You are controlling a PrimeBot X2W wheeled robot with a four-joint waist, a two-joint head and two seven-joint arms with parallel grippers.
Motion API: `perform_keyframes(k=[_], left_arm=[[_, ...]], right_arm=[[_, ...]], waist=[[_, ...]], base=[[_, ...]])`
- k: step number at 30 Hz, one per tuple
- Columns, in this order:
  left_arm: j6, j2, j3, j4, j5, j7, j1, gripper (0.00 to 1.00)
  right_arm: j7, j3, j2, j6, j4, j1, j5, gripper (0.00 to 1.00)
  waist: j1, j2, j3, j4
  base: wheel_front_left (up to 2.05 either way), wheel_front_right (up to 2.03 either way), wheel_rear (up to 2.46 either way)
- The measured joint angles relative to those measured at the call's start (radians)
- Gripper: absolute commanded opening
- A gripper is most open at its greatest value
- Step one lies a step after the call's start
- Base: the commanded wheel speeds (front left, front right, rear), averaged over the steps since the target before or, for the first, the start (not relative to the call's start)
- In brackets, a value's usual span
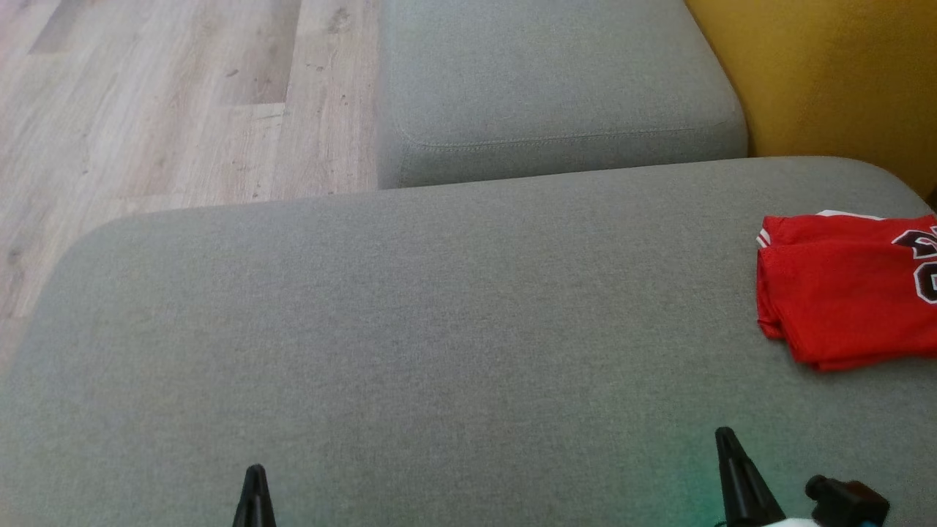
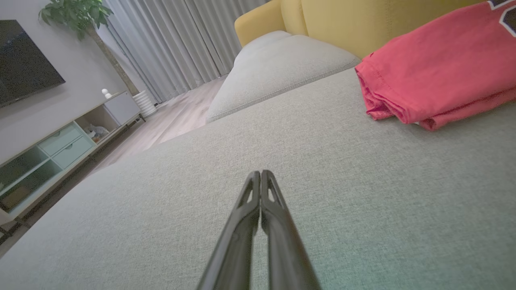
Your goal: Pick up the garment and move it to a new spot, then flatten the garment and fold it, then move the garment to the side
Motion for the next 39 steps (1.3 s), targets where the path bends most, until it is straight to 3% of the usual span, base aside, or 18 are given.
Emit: perform_keyframes(k=[39], left_arm=[[-0.063,0.003,0.074,0.028,-0.431,0.104,-0.111,0.0]], right_arm=[[0.1,-0.069,-0.007,0.0,-0.002,-0.098,0.483,0.0]], waist=[[0.0,0.0,0.046,0.003]], base=[[0.0,0.0,0.0]])
